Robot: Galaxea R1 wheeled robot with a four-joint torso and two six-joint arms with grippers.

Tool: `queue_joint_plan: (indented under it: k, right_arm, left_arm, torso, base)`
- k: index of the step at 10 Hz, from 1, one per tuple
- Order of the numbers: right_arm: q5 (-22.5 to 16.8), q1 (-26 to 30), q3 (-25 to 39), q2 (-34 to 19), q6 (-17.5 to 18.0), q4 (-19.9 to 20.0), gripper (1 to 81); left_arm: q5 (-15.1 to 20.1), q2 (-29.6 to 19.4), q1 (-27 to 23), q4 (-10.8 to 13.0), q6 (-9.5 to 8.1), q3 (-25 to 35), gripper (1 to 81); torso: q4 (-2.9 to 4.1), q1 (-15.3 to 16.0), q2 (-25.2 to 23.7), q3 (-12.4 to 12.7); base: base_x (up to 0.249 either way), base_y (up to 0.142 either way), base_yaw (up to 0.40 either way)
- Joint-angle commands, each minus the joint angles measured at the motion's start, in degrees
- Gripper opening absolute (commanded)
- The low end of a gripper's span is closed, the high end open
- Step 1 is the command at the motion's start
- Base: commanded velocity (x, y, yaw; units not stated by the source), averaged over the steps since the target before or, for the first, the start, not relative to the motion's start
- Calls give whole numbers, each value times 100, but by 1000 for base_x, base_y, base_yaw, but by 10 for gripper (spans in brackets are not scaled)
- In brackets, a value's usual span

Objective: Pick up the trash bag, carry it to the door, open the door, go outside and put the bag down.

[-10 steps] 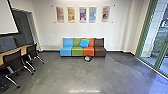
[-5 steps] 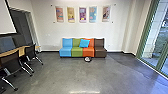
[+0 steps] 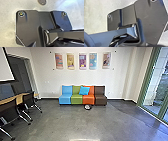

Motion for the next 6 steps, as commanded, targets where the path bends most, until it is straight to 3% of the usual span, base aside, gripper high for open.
queue_joint_plan:
  k: [1, 6]
  right_arm:
    - [-257, 170, 87, 4, -60, -114, 811]
    - [-257, 170, 87, 4, -60, -122, 811]
  left_arm:
    - [261, -17, -244, 87, 10, 18, 811]
    - [252, 0, -244, 78, 18, 18, 811]
  torso:
    - [0, 0, 0, 0]
    - [0, 0, 0, 0]
  base:
    - [136, 0, 0]
    - [136, 0, 0]
